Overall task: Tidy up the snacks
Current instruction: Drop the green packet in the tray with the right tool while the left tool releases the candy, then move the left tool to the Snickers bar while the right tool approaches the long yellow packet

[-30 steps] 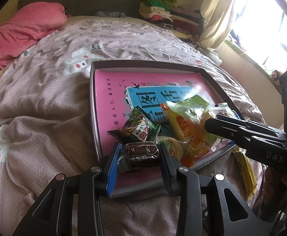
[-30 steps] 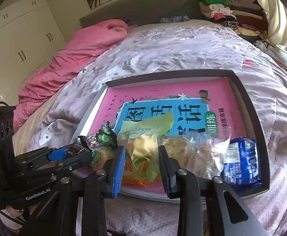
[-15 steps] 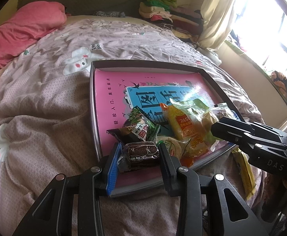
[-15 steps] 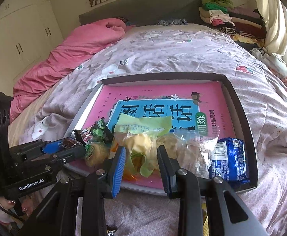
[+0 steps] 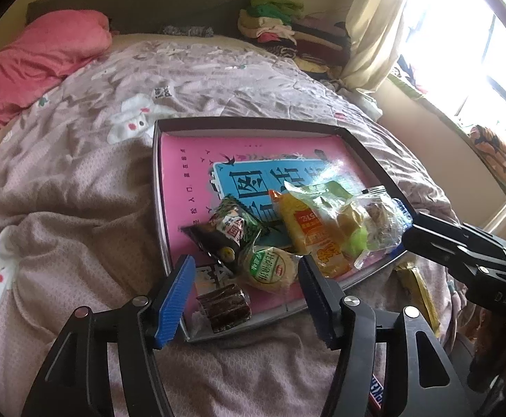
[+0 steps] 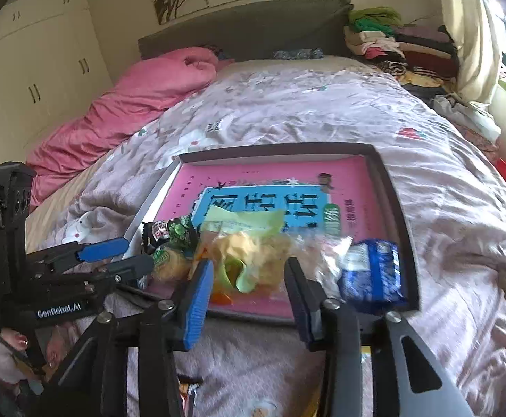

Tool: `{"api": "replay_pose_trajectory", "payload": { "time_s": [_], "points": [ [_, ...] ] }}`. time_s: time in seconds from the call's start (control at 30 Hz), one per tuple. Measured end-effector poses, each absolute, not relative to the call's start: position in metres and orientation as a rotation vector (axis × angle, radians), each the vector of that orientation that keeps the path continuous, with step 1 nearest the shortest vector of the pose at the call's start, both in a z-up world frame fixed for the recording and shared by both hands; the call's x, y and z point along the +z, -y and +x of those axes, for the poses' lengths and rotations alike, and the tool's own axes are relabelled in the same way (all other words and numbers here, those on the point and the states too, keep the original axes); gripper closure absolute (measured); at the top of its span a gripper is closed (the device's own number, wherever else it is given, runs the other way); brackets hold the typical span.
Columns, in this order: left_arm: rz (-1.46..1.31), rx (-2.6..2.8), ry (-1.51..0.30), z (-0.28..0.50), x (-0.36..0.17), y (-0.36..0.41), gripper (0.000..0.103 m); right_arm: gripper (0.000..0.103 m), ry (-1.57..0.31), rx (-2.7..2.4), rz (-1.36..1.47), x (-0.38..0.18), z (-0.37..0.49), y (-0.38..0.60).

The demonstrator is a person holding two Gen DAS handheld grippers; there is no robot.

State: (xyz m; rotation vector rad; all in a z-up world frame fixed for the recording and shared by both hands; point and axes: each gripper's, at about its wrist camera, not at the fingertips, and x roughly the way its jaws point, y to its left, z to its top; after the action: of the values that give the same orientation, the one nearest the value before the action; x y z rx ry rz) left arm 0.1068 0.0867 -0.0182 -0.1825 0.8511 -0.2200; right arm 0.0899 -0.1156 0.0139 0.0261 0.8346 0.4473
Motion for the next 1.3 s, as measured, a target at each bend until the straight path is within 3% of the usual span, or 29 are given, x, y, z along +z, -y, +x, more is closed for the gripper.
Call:
{"api": "replay_pose_trajectory", "payload": {
  "time_s": [0.23, 0.57, 1.07, 1.17, 1.23, 1.3],
  "points": [
    [-0.201, -0.283, -0.826, 0.081, -0.002, -0.084, 0.039, 0.054, -0.863, 0.397, 0.047, 0.013, 0.069, 0.146],
    [-0.164, -0.389, -1.017, 0.048, -0.022, -0.032, 0.039, 0.053, -0.95, 0.335, 0.014, -0.011, 0.037, 0.17],
    [-0.077, -0.35, -1.142, 0.036, -0.055, 0.017, 0.039, 0.053, -1.041, 0.332, 0.063, -0.044, 0.042, 0.171],
    [-0.089, -0.332, -1.15, 0.039, -0.059, 0.02, 0.039, 0.055, -1.042, 0.323, 0.079, -0.049, 0.048, 0.172],
    [-0.074, -0.316, -1.152, 0.041, -0.062, 0.024, 0.046, 0.059, -1.027, 0.321, 0.094, -0.049, 0.055, 0.174],
    [-0.057, -0.304, -1.151, 0.042, -0.065, 0.026, 0.053, 0.069, -1.025, 0.318, 0.09, -0.051, 0.06, 0.174]
  ]
}}
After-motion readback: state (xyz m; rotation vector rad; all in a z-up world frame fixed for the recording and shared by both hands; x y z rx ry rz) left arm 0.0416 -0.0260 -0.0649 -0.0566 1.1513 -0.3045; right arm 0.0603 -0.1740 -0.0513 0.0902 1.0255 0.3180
